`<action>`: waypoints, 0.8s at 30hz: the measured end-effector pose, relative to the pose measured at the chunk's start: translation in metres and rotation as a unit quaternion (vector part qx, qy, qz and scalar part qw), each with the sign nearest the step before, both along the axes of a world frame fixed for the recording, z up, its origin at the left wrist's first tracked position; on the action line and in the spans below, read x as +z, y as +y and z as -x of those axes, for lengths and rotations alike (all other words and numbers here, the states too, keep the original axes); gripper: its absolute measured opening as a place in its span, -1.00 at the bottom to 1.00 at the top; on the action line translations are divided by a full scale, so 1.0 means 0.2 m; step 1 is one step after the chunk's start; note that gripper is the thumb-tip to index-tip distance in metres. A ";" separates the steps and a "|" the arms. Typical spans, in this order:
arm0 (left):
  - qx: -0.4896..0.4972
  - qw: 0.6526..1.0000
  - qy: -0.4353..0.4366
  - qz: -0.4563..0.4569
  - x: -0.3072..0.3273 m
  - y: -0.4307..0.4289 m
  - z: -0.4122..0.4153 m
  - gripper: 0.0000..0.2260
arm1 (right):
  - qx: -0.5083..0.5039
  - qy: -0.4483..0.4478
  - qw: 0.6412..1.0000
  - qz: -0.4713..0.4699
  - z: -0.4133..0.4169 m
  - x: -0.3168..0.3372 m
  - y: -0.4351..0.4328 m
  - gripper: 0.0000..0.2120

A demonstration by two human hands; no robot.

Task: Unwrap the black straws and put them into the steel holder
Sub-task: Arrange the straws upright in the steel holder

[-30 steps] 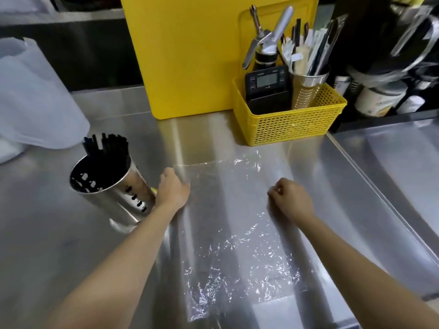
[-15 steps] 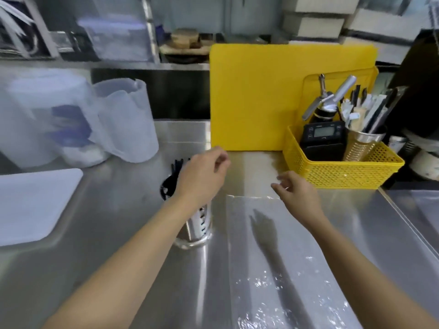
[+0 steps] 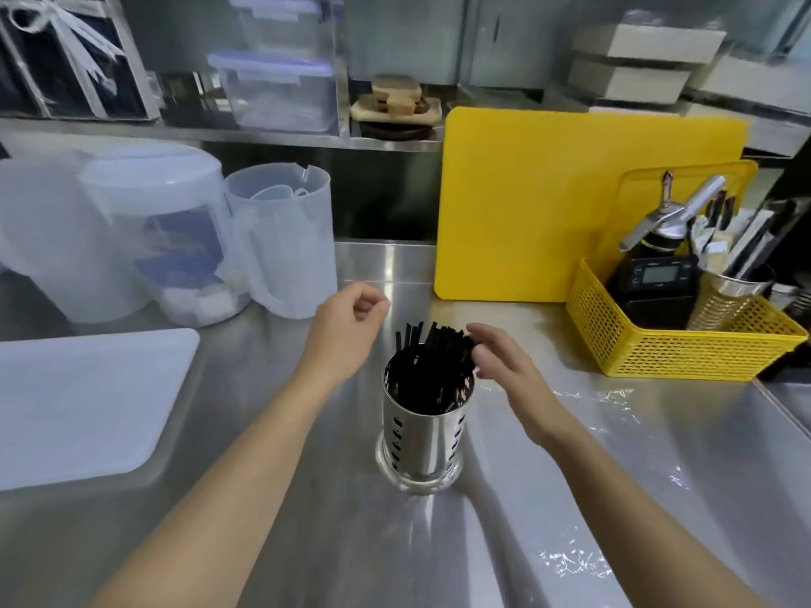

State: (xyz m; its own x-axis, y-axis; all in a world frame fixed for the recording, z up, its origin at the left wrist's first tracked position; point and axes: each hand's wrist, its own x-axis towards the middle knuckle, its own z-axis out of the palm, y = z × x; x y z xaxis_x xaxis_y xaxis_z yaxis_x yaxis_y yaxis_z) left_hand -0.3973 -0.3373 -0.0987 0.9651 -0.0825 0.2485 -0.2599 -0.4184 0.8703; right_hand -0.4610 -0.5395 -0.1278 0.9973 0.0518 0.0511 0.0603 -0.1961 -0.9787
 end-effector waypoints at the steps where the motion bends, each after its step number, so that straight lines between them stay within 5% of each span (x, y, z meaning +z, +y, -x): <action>1: -0.004 1.000 0.009 0.013 -0.02 0.00 -0.02 -0.83 | 0.006 0.010 1.000 -0.019 0.00 -0.01 0.00 -0.21; 4: -0.015 0.998 0.037 0.044 -0.06 0.00 -0.07 -0.86 | 0.067 0.055 0.996 -0.014 0.01 -0.03 -0.02 0.15; 7: -0.036 0.995 0.069 0.069 -0.09 -0.01 -0.11 -0.90 | 0.089 0.076 0.992 0.039 0.01 -0.06 -0.01 0.19; 13: -0.059 0.978 0.169 0.103 -0.17 -0.07 -0.14 -0.72 | 0.063 0.053 0.995 0.049 0.00 -0.10 0.06 -0.23; 18: -0.081 0.970 0.211 0.094 -0.22 -0.08 -0.09 -0.26 | 0.071 0.078 0.994 -0.007 -0.03 -0.14 0.06 -0.37; 24: -0.074 0.973 0.195 0.099 -0.22 -0.05 -0.09 -0.41 | 0.002 0.036 0.999 0.015 -0.09 -0.13 0.06 -0.67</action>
